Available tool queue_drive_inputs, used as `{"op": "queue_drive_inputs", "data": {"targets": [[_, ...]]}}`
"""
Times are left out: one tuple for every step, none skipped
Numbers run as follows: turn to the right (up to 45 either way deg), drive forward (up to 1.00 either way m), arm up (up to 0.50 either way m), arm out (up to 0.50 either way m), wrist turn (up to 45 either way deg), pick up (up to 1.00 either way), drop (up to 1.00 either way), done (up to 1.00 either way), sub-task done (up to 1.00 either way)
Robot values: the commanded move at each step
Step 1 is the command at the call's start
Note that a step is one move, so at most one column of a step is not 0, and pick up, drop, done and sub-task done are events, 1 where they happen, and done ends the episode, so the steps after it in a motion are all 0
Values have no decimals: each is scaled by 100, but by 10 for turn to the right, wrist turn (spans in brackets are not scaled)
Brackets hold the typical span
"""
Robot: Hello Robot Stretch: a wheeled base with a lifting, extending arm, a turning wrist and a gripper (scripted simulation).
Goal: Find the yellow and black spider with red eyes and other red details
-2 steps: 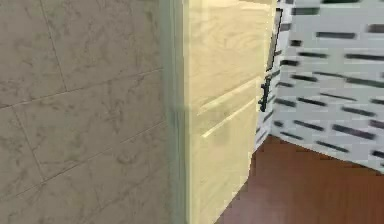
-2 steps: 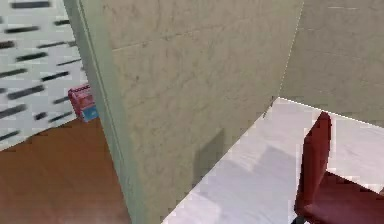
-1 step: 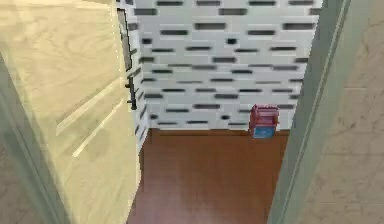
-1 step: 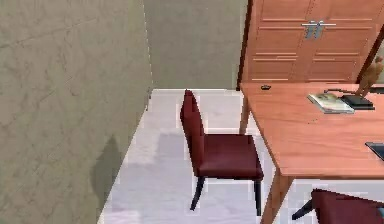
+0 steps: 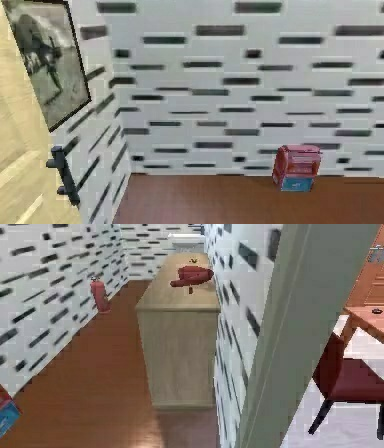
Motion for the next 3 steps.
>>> {"op": "queue_drive_inputs", "data": {"targets": [[450, 0, 0, 0, 0, 0, 0, 0, 0], [0, 40, 0, 0, 0, 0, 0, 0, 0], [180, 0, 0, 0, 0, 0, 0, 0, 0]]}}
